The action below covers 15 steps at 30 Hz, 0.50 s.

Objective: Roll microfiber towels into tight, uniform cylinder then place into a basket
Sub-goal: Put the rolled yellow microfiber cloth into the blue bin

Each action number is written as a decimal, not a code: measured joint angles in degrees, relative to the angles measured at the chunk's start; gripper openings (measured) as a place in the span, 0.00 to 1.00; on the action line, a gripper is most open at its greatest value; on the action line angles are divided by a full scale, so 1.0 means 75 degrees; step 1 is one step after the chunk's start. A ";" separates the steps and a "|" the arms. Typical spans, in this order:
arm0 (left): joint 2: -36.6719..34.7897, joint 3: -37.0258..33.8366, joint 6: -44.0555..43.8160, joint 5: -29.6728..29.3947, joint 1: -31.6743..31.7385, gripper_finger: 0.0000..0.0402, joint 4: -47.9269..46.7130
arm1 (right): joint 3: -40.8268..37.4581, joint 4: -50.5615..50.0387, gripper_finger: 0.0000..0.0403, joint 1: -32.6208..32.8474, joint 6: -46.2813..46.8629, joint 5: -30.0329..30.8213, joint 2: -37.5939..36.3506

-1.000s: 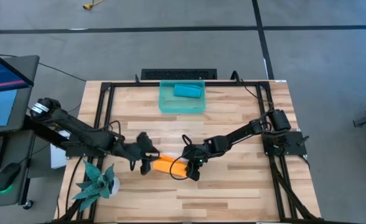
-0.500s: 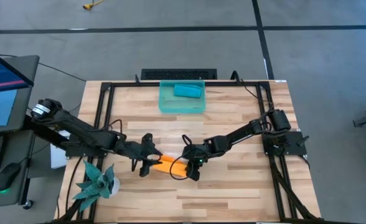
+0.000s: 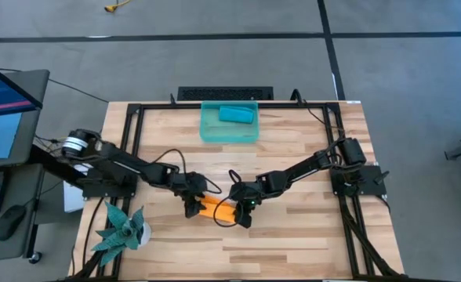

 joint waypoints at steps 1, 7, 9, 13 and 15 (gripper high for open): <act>0.0153 -0.0003 0.0003 0.0049 0.0023 0.63 0.0031 | 0.0003 -0.0023 0.07 0.0000 0.0000 -0.0005 0.0000; 0.0718 0.0035 0.0044 0.0072 0.0045 0.62 0.0260 | 0.0006 -0.0031 0.06 0.0000 0.0000 -0.0003 0.0000; 0.0729 0.0032 0.0044 0.0071 0.0017 0.62 0.0277 | 0.0006 -0.0031 0.06 0.0000 0.0000 -0.0005 0.0000; 0.0729 0.0020 0.0021 0.0276 -0.0151 0.55 0.0453 | 0.0006 -0.0032 0.06 0.0000 0.0000 -0.0002 0.0000; 0.0737 0.0014 -0.0020 0.0371 -0.0299 0.47 0.0522 | 0.0006 -0.0039 0.05 -0.0020 -0.0003 0.0005 0.0000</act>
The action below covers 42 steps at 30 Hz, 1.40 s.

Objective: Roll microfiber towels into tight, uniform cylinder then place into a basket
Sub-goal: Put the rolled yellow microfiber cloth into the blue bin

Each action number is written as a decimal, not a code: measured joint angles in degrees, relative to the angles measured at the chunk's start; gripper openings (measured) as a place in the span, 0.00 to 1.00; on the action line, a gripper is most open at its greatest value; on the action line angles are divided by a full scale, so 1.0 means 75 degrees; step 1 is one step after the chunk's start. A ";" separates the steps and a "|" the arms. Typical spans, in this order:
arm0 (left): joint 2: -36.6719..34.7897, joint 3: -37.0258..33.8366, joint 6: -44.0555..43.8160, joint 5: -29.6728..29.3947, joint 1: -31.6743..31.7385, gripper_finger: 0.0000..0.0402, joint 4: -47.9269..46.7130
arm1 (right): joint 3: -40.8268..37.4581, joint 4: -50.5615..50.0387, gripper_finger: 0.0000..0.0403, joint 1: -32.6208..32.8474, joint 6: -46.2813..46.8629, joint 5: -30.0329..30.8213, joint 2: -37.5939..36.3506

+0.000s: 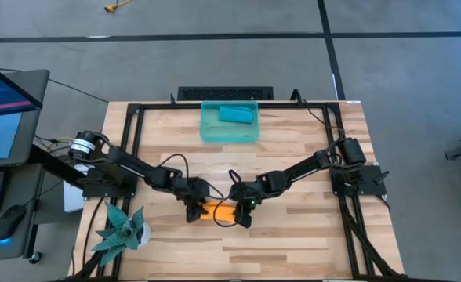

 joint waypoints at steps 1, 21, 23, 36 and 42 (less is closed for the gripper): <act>0.0003 0.0000 0.0002 0.0011 -0.0064 0.42 0.0005 | 0.0000 -0.0002 0.05 -0.0015 0.0000 0.0004 0.0000; -0.1000 -0.0034 0.0920 0.0257 0.0447 0.04 -0.0214 | -0.0033 -0.0820 0.04 -0.0243 -0.0989 0.0945 -0.0873; -0.1329 -0.0035 0.1151 0.0369 0.0829 0.04 -0.0453 | -0.0035 -0.0915 0.04 -0.0427 -0.1284 0.0943 -0.1017; -0.1711 0.2141 0.3658 0.0675 0.3665 0.06 -0.3426 | -0.0044 -0.1728 0.05 -0.2818 -0.2791 0.0785 -0.2551; -0.1703 0.3182 0.4033 0.0511 0.5015 0.06 -0.3786 | 0.0050 -0.1509 0.04 -0.4067 -0.3298 0.0746 -0.2844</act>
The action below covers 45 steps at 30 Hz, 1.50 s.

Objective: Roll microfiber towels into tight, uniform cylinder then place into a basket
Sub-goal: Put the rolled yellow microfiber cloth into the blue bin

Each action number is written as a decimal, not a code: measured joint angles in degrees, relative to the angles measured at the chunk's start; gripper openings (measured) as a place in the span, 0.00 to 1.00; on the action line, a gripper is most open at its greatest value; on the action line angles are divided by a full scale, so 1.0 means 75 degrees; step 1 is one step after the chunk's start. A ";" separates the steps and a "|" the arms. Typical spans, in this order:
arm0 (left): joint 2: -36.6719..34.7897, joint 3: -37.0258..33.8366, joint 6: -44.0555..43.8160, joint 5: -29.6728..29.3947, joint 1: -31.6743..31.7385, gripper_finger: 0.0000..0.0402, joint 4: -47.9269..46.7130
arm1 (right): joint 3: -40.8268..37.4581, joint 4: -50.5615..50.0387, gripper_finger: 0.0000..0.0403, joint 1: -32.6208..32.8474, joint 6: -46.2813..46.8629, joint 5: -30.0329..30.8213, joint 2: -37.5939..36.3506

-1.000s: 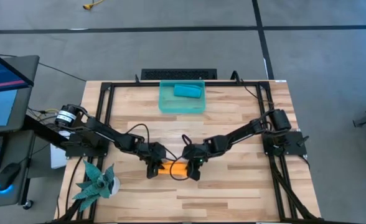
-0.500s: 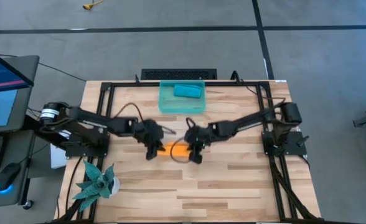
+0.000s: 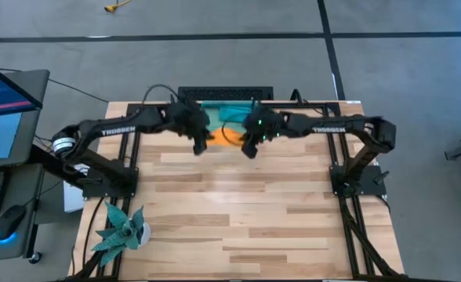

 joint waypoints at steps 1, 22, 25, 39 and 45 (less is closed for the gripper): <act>0.0001 0.0064 0.0004 -0.0030 0.0189 0.06 0.0008 | 0.0072 0.0019 0.04 -0.0172 -0.0085 -0.0033 0.0000; 0.3478 0.2287 0.1224 -0.0102 0.1629 0.06 -0.0419 | 0.1135 -0.0845 0.04 -0.1468 -0.1770 0.0044 0.1393; 0.3788 0.2452 0.1374 -0.0110 0.1668 0.06 -0.0589 | 0.1386 -0.0982 0.04 -0.1555 -0.2081 0.0032 0.1769; 0.4230 0.2748 0.1983 -0.0162 0.1732 0.07 -0.1339 | 0.2360 -0.1911 0.06 -0.1629 -0.2904 -0.0020 0.2754; 0.4230 0.2748 0.2118 -0.0185 0.1730 0.15 -0.1344 | 0.2380 -0.1994 0.04 -0.1570 -0.2908 -0.0001 0.2751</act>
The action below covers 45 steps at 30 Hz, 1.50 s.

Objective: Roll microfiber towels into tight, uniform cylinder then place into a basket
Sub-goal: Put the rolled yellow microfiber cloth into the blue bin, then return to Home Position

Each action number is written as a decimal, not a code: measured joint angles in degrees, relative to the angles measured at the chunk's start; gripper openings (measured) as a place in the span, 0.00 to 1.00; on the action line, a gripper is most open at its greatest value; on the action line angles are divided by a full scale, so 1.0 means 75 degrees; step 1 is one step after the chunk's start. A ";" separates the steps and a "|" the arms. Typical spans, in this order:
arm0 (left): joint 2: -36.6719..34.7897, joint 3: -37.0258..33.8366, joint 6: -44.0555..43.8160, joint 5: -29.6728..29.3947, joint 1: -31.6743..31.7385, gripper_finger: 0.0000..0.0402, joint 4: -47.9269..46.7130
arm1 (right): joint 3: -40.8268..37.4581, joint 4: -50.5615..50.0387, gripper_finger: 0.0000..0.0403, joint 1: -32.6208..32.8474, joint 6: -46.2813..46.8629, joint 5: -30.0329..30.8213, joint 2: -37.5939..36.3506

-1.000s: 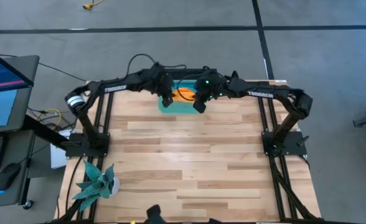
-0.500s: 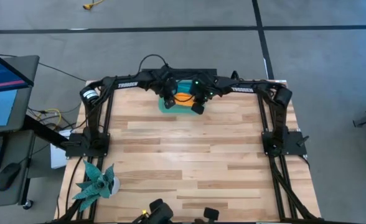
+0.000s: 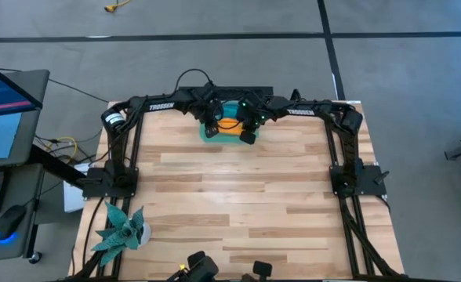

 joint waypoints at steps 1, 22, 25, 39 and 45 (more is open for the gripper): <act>0.0000 0.0000 -0.0006 -0.0003 0.0002 0.17 -0.0013 | 0.0000 -0.0031 0.04 0.0002 0.0002 0.0000 0.0000; 0.0000 0.1057 -0.0028 -0.0315 -0.0007 0.47 -0.1003 | 0.0518 -0.1310 0.54 0.0079 -0.0076 0.0311 0.0000; -0.0015 0.1198 -0.0025 -0.0314 -0.0013 0.47 -0.1258 | 0.0897 -0.1901 0.59 0.0075 0.0005 0.0302 0.0000; -0.1503 0.0996 -0.0003 0.0578 -0.0119 0.47 -0.1800 | 0.1454 -0.3307 0.61 0.0587 0.0209 -0.0303 -0.1359; -0.2892 -0.0406 -0.0021 0.0691 -0.0642 0.47 -0.1313 | 0.0202 -0.2733 0.61 0.1264 0.0305 -0.0315 -0.3088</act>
